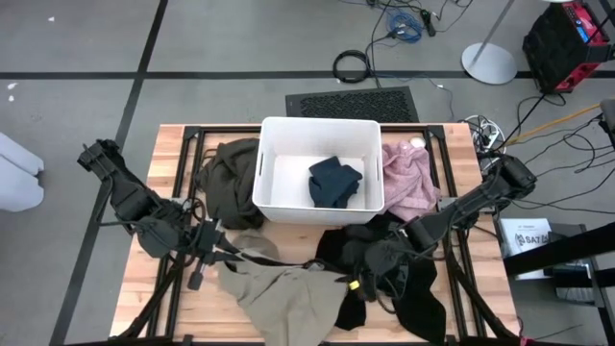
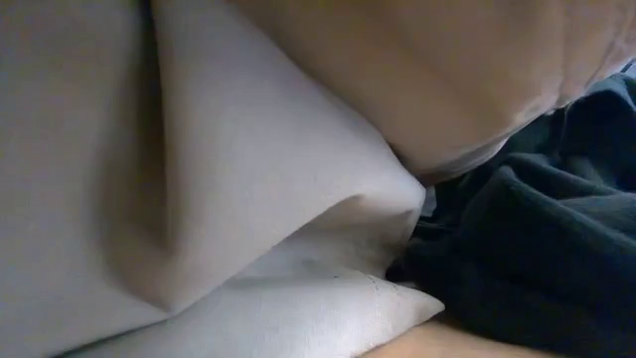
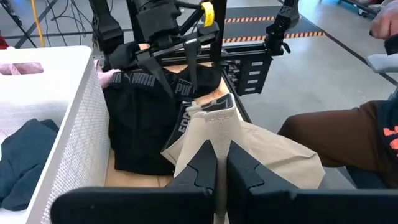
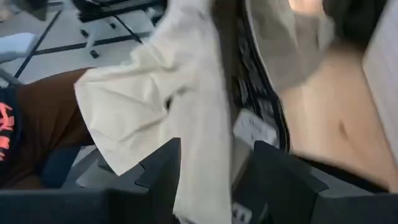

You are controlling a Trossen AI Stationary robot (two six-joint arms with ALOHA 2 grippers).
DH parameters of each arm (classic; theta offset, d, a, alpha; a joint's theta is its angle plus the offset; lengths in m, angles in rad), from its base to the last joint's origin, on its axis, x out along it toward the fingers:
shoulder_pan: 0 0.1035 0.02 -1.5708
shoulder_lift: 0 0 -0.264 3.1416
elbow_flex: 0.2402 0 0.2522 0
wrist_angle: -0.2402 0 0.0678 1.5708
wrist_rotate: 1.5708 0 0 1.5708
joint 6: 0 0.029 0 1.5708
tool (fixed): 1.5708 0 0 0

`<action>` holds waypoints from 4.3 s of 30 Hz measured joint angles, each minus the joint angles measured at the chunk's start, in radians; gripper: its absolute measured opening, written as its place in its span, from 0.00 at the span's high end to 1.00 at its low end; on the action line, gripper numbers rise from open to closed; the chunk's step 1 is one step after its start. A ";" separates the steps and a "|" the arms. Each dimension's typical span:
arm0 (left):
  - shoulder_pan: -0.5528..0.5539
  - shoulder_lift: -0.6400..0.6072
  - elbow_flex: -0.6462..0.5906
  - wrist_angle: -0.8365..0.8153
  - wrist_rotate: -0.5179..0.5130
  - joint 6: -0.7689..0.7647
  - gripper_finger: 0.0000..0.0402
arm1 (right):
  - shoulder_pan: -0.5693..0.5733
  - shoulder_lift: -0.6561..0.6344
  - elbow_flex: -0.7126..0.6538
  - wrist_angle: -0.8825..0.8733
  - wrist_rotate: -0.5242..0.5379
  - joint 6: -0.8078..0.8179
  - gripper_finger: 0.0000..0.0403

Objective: Sort clothes
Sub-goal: Fold the brown pants

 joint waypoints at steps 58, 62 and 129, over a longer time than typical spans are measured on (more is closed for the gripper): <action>0.003 0.054 -0.002 -0.059 -0.085 0.028 0.96 | 0.145 0.244 0.000 0.032 0.347 0.716 0.99; 0.003 0.054 0.000 -0.051 -0.085 0.028 0.96 | 0.143 0.137 0.000 0.040 0.420 0.547 0.99; -0.479 0.196 0.004 0.298 -0.533 0.154 0.96 | 0.291 -0.089 0.181 0.266 0.088 -0.476 1.00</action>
